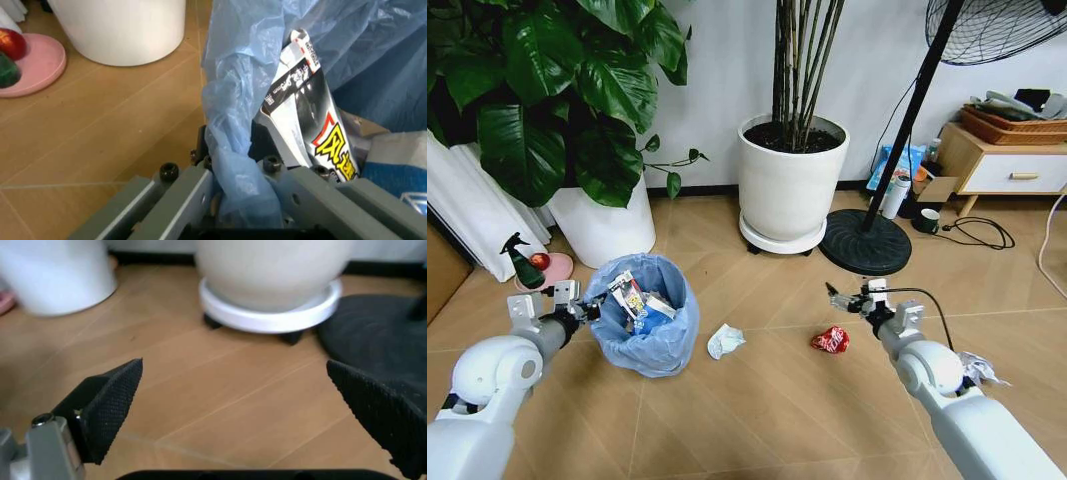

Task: Pick up the trash bin and place the garbage on the floor into it.

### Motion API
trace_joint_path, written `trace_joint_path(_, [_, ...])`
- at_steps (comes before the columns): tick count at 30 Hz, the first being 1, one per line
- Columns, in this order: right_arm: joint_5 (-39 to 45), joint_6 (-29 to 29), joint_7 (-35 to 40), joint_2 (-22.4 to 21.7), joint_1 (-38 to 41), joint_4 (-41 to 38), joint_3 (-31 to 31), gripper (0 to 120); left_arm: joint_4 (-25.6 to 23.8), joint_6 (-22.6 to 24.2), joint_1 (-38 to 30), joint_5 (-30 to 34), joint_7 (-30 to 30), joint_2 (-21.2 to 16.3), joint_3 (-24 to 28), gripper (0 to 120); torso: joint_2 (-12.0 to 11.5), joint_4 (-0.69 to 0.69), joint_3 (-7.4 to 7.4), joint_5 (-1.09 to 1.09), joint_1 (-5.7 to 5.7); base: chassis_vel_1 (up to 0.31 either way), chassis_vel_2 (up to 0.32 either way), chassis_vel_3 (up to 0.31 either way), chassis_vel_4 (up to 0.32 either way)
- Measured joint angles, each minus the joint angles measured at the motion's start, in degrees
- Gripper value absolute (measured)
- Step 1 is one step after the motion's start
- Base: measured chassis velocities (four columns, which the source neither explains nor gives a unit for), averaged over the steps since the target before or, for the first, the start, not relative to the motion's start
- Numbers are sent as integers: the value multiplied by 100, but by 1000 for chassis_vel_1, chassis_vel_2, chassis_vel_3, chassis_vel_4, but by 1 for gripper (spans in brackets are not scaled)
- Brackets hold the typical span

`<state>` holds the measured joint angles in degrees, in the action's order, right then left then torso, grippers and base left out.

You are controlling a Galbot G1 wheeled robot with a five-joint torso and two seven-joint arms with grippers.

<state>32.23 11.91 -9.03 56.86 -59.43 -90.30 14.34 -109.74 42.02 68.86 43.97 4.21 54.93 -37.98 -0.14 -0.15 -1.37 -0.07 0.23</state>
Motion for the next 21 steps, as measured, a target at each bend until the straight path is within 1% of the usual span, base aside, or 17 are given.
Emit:
trace_joint_path(2, [-2, -1, -61, 9, 67, 92, -76, 100, 14, 0, 0, -6, -9, -8, 2, 0, 0, 2, 0, 1, 0, 0, 0, 0, 0])
trace_joint_path(5, [31, 27, -227, 98, 389, 441, -479, 100, 62, -2, 0, -33, -40, -34, 2, 0, 0, 2, 0, 2, 0, 0, 0, 0, 0])
trace_joint_path(6, [31, 27, -227, 98, 389, 441, -479, 100, 62, -2, 0, -33, -40, -34, 2, 0, 0, 2, 0, 2, 0, 0, 0, 0, 0])
trace_joint_path(7, [51, 62, -252, 197, 594, 648, -752, 100, 93, -4, -2, -44, -49, -37, -5, 0, 0, 3, 0, 0, 0, 0, 0, 0, 0])
trace_joint_path(8, [50, 65, -261, 231, 651, 709, -831, 100, 101, -4, -3, -46, -49, -37, -12, 0, 0, 2, 0, 0, 0, 0, 0, 0, 0])
trace_joint_path(9, [14, 73, -323, 434, 932, 1003, -1157, 100, 139, -8, -16, -52, -49, -37, -50, 0, 0, 3, 0, 0, 0, 0, 0, 0, 0])
trace_joint_path(12, [-28, 68, -364, 562, 1069, 1162, -1293, 100, 156, -10, -24, -52, -49, -37, -73, 0, 0, 3, 0, 2, 0, 0, 0, 0, 0])
trace_joint_path(13, [-101, 34, -429, 736, 1232, 1378, -1425, 100, 172, -11, -28, -52, -48, -47, -91, 0, 0, 3, 0, 0, 0, 0, 0, 0, 0])
trace_joint_path(14, [-108, 29, -436, 753, 1247, 1401, -1436, 100, 173, -11, -29, -52, -48, -48, -93, 0, 0, 3, 0, 0, 0, 0, 0, 0, 0])
trace_joint_path(15, [-216, -19, -529, 962, 1428, 1687, -1559, 100, 179, -12, -30, -52, -48, -63, -110, 0, 0, 2, 0, -4, 0, 0, 0, 0, 0])
trace_joint_path(17, [-245, -32, -556, 1017, 1473, 1760, -1589, 100, 181, -12, -30, -52, -48, -68, -114, 0, 0, 3, 0, -3, 0, 0, 0, 0, 0])
trace_joint_path(18, [-386, -115, -680, 1257, 1674, 2132, -1725, 100, 181, -14, -29, -49, -48, -87, -124, 0, 0, 4, 0, 2, 0, 0, 0, 0, 0])
trace_joint_path(19, [-489, -192, -767, 1415, 1818, 2431, -1834, 100, 181, -15, -25, -47, -47, -104, -135, 0, 0, 4, 0, 3, 0, 0, 0, 0, 0])
trace_joint_path(20, [-489, -192, -767, 1415, 1818, 2431, -1834, 100, 181, -15, -25, -47, -47, -104, -135, 0, 0, 4, 0, 3, 0, 0, 0, 0, 0])
trace_joint_path(21, [-614, -265, -829, 1554, 1940, 2700, -1920, 100, 179, -17, -20, -47, -44, -113, -138, 0, 0, 4, 0, -1, 0, 0, 0, 0, 0])
